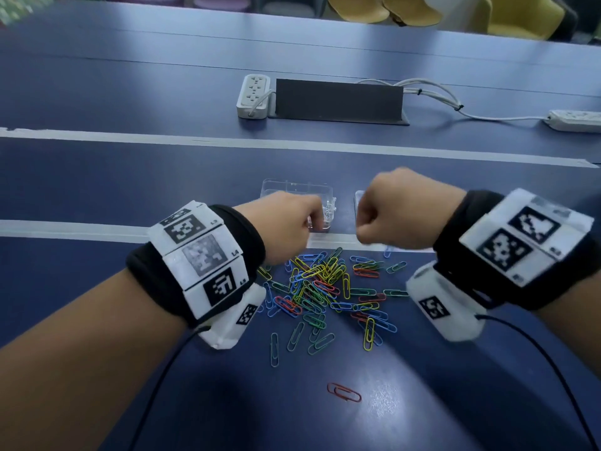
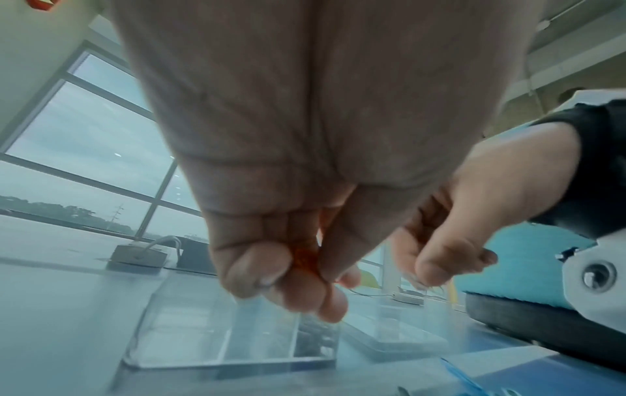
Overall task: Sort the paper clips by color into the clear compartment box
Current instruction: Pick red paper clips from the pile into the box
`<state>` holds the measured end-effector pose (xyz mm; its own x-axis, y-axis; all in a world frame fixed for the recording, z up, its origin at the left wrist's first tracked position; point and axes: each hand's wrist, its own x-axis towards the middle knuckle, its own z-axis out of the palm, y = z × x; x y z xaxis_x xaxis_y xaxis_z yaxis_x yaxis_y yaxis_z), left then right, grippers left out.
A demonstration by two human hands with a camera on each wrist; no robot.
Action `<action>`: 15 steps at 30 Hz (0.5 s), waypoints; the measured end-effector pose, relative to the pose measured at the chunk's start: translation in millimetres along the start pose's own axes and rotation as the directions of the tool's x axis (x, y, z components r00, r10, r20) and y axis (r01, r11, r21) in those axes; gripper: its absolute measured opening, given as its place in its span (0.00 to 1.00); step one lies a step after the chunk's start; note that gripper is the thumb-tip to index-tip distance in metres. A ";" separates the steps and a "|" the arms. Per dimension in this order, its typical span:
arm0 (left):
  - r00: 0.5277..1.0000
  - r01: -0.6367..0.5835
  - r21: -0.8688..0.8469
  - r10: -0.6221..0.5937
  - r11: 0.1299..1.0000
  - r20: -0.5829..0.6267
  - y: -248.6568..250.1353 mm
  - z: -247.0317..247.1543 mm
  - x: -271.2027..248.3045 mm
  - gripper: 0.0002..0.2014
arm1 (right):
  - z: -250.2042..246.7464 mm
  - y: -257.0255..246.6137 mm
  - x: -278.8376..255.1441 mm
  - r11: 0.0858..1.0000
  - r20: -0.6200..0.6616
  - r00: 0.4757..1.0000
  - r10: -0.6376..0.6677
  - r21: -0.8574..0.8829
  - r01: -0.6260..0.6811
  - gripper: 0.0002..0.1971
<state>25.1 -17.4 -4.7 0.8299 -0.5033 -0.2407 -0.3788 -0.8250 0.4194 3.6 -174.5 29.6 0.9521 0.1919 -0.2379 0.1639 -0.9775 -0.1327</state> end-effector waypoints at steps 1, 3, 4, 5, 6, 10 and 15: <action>0.999 0.018 -0.023 -0.019 1.000 -0.036 -2.1 -2.2 2.3 0.14 | -5.6 -1.8 6.3 1.000 -0.028 1.000 0.008 0.024 -0.008 0.09; 0.992 0.051 -0.062 -0.058 0.997 -0.113 -5.4 -8.0 6.2 0.13 | -12.7 -6.6 20.9 0.995 -0.042 0.998 0.052 0.089 -0.048 0.09; 0.986 0.068 -0.073 -0.078 0.995 -0.145 -6.4 -10.7 7.8 0.13 | -13.6 -9.1 28.1 0.991 -0.034 0.996 0.080 0.114 -0.075 0.09; 0.981 0.083 -0.079 -0.095 0.993 -0.169 -7.9 -12.9 9.8 0.13 | -12.5 -11.8 35.4 0.987 -0.021 0.995 0.101 0.125 -0.098 0.10; 0.977 0.094 -0.080 -0.108 0.992 -0.185 -8.6 -14.7 11.5 0.13 | -10.5 -14.1 41.7 0.985 -0.007 0.993 0.116 0.127 -0.114 0.10; 0.967 0.131 -0.073 -0.143 0.989 -0.212 -10.5 -18.0 19.3 0.13 | -1.4 -17.6 55.5 0.977 0.050 0.988 0.145 0.152 -0.151 0.11; 0.954 0.153 -0.094 -0.171 0.984 -0.245 -11.3 -15.2 26.8 0.15 | -5.9 -18.4 57.3 0.960 0.064 0.993 0.099 0.257 -0.112 0.16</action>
<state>57.9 -17.7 -2.5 0.9573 -0.2758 -0.0866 -0.2075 -0.8642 0.4583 56.6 -146.0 24.1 0.9454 0.0992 -0.3106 -0.0161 -0.9373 -0.3483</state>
